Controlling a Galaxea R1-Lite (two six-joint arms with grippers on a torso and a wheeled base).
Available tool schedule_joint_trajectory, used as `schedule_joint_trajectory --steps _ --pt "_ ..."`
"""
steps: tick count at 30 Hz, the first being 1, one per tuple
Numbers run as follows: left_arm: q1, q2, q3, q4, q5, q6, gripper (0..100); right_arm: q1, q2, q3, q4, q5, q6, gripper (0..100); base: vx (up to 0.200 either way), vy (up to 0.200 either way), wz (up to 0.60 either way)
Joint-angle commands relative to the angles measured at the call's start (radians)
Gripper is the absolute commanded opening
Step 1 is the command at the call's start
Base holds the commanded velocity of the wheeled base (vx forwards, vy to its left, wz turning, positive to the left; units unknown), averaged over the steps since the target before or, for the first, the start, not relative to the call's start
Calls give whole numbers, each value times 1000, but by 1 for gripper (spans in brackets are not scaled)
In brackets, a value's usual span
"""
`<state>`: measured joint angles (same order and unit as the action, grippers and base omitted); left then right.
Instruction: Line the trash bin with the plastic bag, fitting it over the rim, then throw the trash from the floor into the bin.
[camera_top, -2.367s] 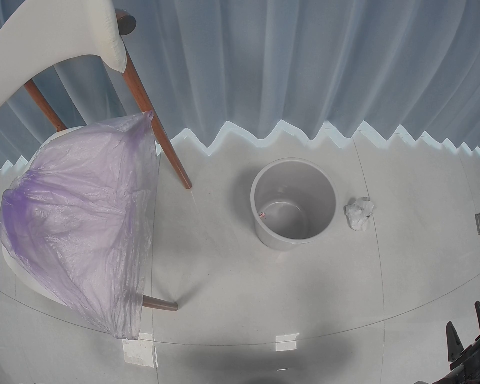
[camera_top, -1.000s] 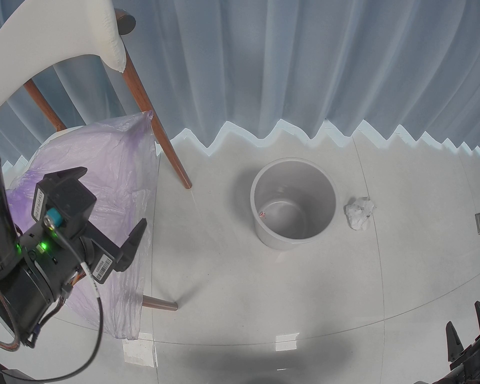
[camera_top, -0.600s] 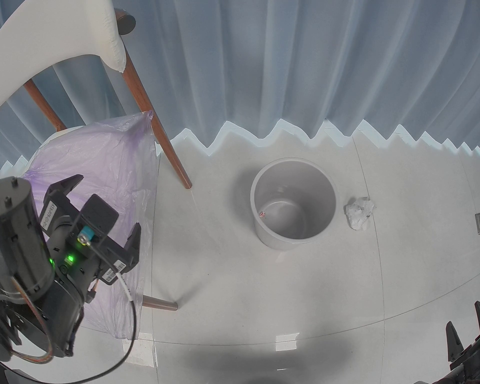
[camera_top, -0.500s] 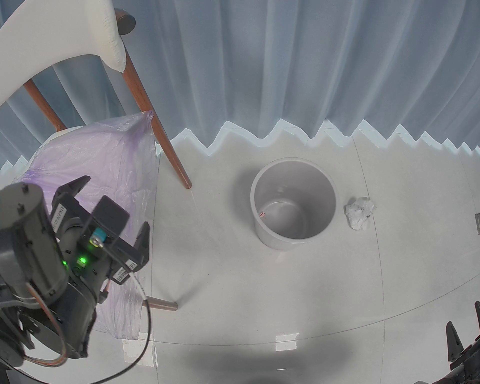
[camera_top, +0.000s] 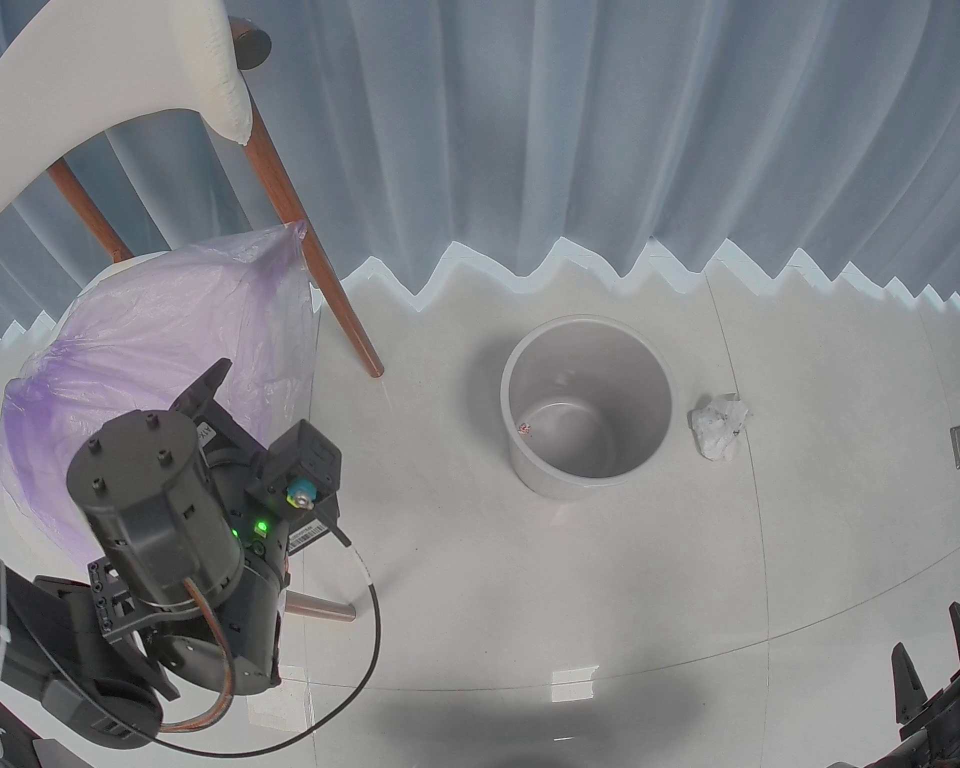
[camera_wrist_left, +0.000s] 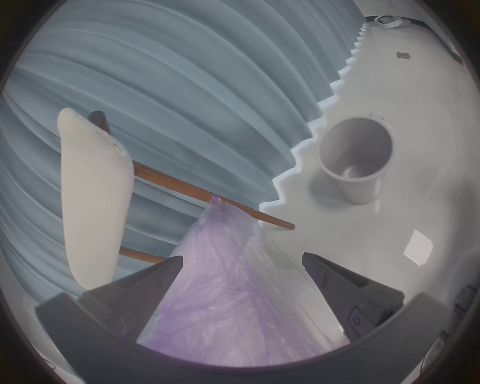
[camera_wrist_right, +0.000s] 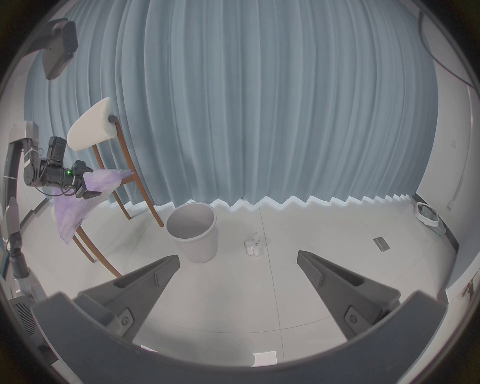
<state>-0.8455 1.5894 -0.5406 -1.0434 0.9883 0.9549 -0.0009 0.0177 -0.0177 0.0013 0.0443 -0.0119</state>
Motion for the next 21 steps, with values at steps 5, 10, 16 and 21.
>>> schedule_joint_trajectory --steps 5,10,16,21 --pt "69 225 42 -320 -3 107 100 1 -16 18 0 0 0 100 0 0 0" --pt "95 250 64 -386 -3 182 100 -1 -16 18 0 0 0 100 0 0 0" --pt "132 253 68 -486 -10 280 100 1 -16 18 0 0 0 100 0 0 0" --pt "137 253 90 -503 -11 280 100 1 -16 18 0 0 0 100 0 0 0"
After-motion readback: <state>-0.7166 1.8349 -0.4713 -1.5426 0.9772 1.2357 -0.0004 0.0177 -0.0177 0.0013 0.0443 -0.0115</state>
